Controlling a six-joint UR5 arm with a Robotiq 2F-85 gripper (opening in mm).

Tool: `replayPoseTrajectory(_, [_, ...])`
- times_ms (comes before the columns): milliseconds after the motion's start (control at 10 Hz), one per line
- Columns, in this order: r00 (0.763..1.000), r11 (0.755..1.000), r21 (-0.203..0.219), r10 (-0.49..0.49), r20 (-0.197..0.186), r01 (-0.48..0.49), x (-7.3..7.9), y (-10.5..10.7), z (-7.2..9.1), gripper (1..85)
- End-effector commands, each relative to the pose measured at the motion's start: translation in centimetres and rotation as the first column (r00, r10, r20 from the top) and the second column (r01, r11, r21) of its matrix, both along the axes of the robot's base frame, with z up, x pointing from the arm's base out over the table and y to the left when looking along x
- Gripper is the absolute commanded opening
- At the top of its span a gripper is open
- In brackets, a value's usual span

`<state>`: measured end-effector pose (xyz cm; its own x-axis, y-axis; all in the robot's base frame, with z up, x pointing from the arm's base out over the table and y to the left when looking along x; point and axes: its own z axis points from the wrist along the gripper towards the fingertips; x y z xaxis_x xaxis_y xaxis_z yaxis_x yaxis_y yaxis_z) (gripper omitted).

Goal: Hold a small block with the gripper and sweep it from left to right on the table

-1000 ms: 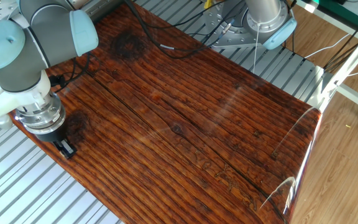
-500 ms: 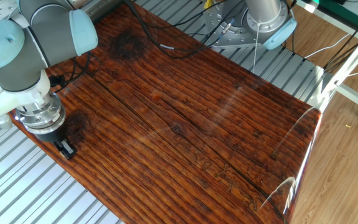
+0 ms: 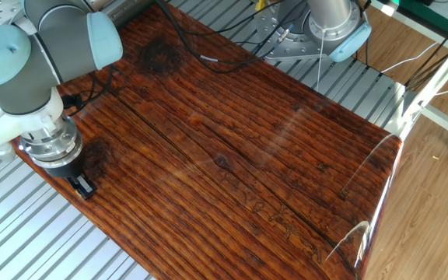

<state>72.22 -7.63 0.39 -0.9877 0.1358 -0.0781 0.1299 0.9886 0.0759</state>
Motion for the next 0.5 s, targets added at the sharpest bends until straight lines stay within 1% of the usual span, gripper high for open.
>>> replayPoseTrajectory(0, [1.000,1.000,0.015,-0.007,0.003,0.007,0.09,0.23,0.16,1.0])
replayPoseTrajectory(400, [1.000,1.000,0.030,-0.009,0.004,0.009,0.13,0.65,0.21,1.0])
